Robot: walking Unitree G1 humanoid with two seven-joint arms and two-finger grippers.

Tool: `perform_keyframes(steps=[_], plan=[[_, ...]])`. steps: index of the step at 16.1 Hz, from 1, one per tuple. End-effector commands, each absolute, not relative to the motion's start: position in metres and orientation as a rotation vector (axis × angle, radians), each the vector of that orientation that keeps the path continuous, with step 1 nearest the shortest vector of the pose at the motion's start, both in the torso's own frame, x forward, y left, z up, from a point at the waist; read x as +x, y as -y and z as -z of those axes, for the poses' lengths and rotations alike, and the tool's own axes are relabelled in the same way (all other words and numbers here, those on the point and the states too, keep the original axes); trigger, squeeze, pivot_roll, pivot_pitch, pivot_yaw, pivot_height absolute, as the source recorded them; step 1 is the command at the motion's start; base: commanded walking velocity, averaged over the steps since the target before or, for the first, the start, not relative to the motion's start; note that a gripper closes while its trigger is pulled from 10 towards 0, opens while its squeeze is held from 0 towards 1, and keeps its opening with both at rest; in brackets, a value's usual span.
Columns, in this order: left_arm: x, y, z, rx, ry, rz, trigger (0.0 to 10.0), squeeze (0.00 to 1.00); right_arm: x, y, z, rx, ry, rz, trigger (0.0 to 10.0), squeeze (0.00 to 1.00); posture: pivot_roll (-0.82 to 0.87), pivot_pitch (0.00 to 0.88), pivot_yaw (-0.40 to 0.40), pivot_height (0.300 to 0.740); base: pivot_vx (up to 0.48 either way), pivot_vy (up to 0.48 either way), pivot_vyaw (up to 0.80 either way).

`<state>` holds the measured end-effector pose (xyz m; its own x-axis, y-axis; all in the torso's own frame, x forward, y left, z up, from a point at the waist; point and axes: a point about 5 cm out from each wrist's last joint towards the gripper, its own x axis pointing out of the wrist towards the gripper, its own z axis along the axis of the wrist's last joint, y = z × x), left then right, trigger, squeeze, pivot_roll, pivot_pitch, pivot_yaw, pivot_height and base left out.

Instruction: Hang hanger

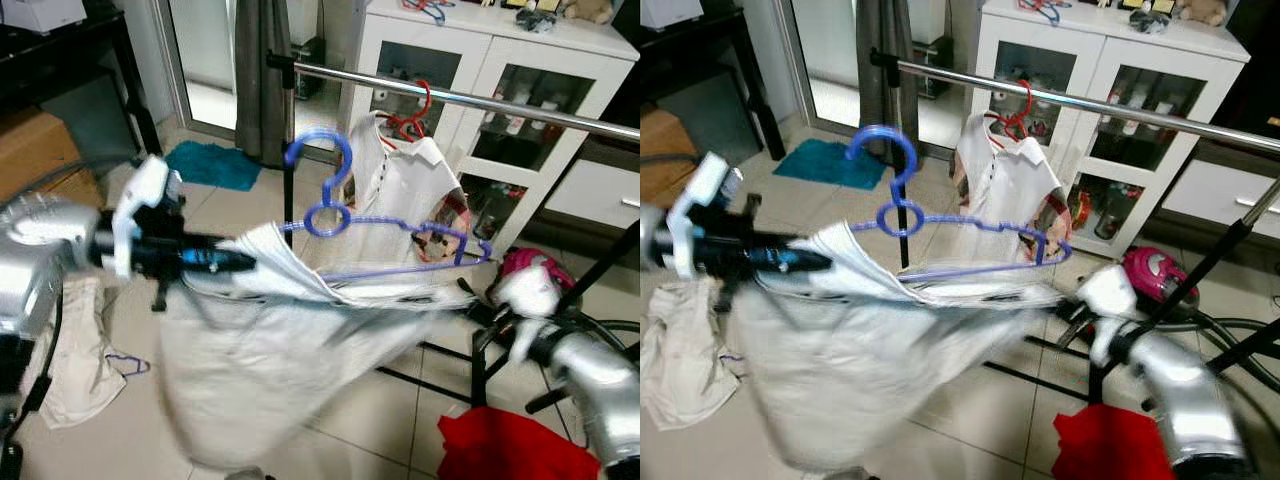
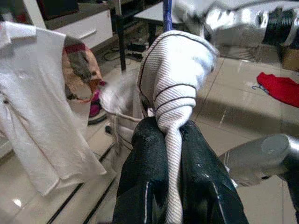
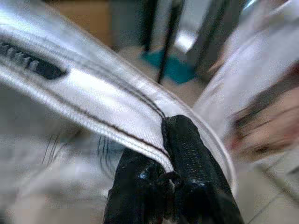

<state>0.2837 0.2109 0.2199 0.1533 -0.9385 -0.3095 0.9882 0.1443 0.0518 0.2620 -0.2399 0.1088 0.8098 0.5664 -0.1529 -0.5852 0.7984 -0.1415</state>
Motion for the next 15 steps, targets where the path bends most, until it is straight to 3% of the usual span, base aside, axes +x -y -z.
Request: perform_keyframes(steps=[1, 4, 8, 13, 15], plan=[[0.286, -0.21, -0.217, 0.34, -0.224, 1.358, 0.0, 0.0, 0.265, 0.259, -0.139, -0.206, 0.008, -0.531, 0.0, 0.0, 0.1, 0.0, -0.02, 0.74, 0.0, 0.0, 0.0], [0.29, -0.211, -0.213, 0.406, -0.216, 1.286, 0.0, 0.0, 0.262, 0.257, -0.151, -0.215, 0.017, -0.596, 0.0, 0.0, 0.09, 0.0, -0.036, 0.74, 0.0, 0.0, 0.0], [0.28, -0.205, -0.206, 0.413, -0.269, 1.359, 0.0, 0.0, 0.267, 0.264, -0.161, -0.231, 0.014, -0.581, 0.0, 0.0, 0.09, 0.0, -0.047, 0.74, 0.0, 0.0, 0.0], [0.274, -0.191, -0.213, 0.396, -0.203, 1.416, 0.0, 0.0, 0.279, 0.278, -0.16, -0.354, -0.106, -0.537, 0.0, 0.0, 0.09, 0.0, -0.056, 0.74, 0.0, 0.0, 0.0], [0.285, -0.198, -0.202, 0.541, -0.216, 1.224, 0.0, 0.0, 0.283, 0.28, -0.165, -0.354, -0.092, -0.518, 0.0, 0.0, 0.09, 0.0, -0.059, 0.74, 0.0, 0.0, 0.0]])
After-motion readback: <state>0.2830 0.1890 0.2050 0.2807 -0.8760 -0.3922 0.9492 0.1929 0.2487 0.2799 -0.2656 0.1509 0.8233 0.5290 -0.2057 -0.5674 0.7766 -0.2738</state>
